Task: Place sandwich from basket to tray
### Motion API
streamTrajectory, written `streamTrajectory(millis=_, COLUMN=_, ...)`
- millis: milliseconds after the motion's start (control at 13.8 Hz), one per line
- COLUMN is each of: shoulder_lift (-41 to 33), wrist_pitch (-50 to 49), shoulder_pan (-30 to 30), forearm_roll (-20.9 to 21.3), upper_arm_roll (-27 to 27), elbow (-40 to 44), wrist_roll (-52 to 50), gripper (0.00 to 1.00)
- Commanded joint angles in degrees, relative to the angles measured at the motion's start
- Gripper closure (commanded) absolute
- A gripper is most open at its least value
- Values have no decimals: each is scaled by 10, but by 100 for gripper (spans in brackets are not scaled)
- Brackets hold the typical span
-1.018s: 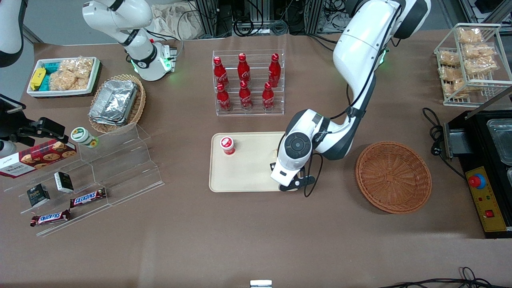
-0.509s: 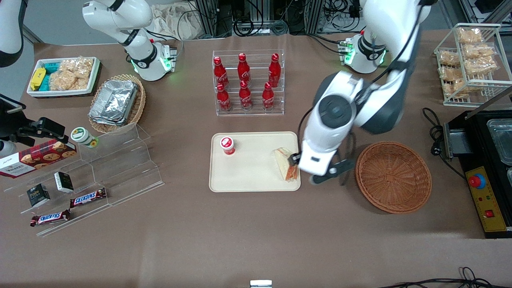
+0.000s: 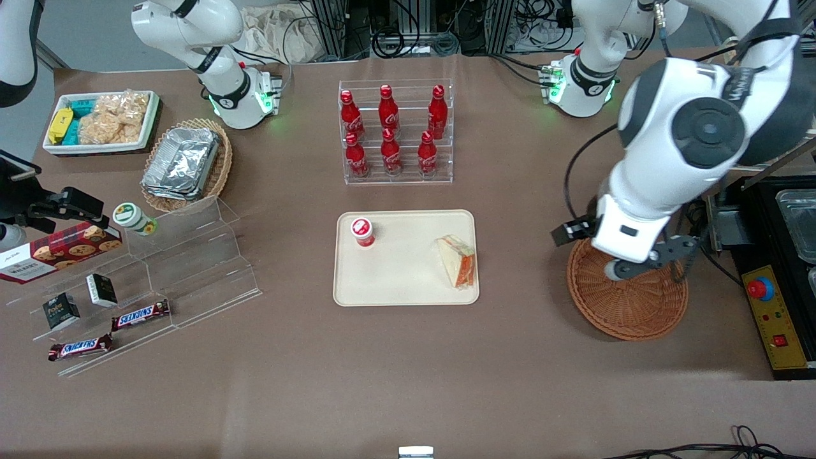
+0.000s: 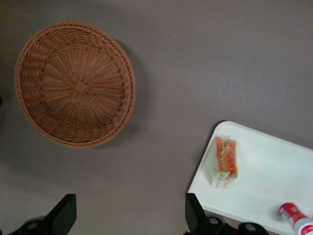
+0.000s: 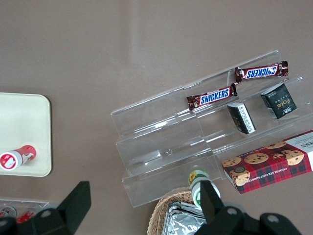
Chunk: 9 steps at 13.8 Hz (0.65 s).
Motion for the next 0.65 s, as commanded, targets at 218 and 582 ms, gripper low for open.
streamTrajectory(millis=218, shoulder_lift=-82, wrist_pitch=-11, shoulder_pan=94, forearm_roll=6, upper_arm_roll=-9, elbow=-79, wrist_roll=170, gripper=0)
streamTrajectory(millis=582, shoulder_lift=-94, wrist_pitch=-39, shoulder_pan=150, forearm_roll=4, upper_arm_roll=-21, elbow=-78, wrist_roll=334, gripper=0)
